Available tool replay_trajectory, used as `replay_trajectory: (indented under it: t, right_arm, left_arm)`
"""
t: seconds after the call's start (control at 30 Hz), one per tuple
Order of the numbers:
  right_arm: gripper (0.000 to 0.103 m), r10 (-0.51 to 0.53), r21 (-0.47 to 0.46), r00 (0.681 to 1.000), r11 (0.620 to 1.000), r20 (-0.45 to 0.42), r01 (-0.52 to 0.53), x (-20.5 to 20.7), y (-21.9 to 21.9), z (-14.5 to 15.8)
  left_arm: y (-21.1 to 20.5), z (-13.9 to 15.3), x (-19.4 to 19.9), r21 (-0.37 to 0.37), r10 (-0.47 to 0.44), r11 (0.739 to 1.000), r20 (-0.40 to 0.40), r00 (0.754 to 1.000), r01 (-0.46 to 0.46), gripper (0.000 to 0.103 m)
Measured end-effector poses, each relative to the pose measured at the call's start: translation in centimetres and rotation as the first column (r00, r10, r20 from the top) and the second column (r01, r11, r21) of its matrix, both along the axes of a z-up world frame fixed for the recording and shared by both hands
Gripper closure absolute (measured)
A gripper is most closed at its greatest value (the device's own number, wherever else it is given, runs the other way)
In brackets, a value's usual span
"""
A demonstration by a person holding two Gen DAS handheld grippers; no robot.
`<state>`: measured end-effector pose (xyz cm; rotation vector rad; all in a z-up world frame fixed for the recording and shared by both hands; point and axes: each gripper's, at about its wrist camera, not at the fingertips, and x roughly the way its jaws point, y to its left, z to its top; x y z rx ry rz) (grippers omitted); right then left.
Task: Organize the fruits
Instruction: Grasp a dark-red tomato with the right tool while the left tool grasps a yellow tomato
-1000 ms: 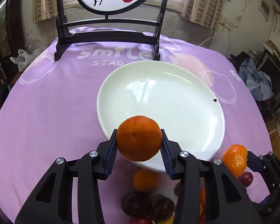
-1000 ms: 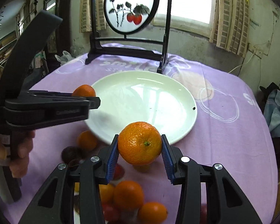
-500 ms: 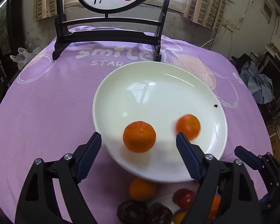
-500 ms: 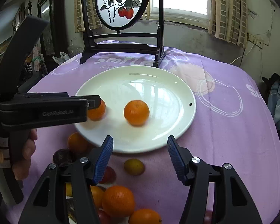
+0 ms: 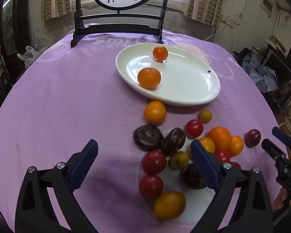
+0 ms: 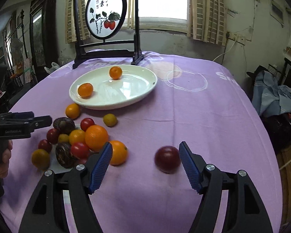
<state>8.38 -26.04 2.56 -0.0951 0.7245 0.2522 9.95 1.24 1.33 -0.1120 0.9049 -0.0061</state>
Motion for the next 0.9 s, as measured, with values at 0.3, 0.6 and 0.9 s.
replay_trajectory:
  t: [0.3,0.6,0.9]
  right_arm:
    - [0.031,-0.083,-0.063,0.992,0.995,-0.092,0.078,0.8,-2.1,-2.9]
    - [0.062,-0.07,-0.106,0.982,0.993,-0.174,0.052,4.4,-0.4,-5.6]
    - [0.063,-0.058,-0.027,0.984,0.998,-0.166,0.054,3.1,-1.3,-5.4]
  left_arm:
    - [0.4,-1.1,-3.9,-0.008,-0.016,1.0,-0.012,1.0,0.016,0.008]
    - [0.0,-1.6,-5.1,-0.029,-0.063,0.998,-0.045,0.997,0.062,0.008]
    - [-2.0,-3.3,-5.2,0.009,-0.103,0.995,-0.101,0.99,0.104,0.008]
